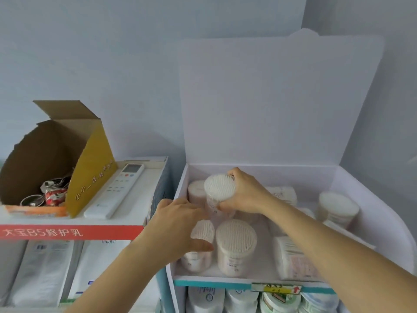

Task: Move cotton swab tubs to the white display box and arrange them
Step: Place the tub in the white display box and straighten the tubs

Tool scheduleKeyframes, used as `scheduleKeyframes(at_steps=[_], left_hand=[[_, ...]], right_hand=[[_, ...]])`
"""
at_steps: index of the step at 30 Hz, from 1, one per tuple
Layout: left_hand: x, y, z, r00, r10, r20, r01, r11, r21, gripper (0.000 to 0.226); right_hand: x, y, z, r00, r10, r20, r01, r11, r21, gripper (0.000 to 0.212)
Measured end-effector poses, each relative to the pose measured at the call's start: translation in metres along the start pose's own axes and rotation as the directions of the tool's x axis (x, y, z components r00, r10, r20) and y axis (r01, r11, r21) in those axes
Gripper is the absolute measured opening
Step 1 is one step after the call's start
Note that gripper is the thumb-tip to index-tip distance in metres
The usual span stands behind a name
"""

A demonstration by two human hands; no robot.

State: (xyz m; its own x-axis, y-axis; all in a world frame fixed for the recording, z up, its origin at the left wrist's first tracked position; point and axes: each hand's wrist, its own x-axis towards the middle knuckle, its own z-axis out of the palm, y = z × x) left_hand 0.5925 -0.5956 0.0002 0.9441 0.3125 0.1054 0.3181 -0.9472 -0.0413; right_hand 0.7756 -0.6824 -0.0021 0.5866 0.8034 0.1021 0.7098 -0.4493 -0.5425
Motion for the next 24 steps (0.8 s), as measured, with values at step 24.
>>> scheduleKeyframes(at_steps=[24], left_hand=[[0.021, 0.059, -0.014, 0.986, 0.162, -0.037, -0.158, 0.983, 0.097, 0.058]], right_hand=[[-0.109, 0.071, -0.091, 0.828, 0.181, 0.530, -0.011, 0.951, -0.308, 0.087]])
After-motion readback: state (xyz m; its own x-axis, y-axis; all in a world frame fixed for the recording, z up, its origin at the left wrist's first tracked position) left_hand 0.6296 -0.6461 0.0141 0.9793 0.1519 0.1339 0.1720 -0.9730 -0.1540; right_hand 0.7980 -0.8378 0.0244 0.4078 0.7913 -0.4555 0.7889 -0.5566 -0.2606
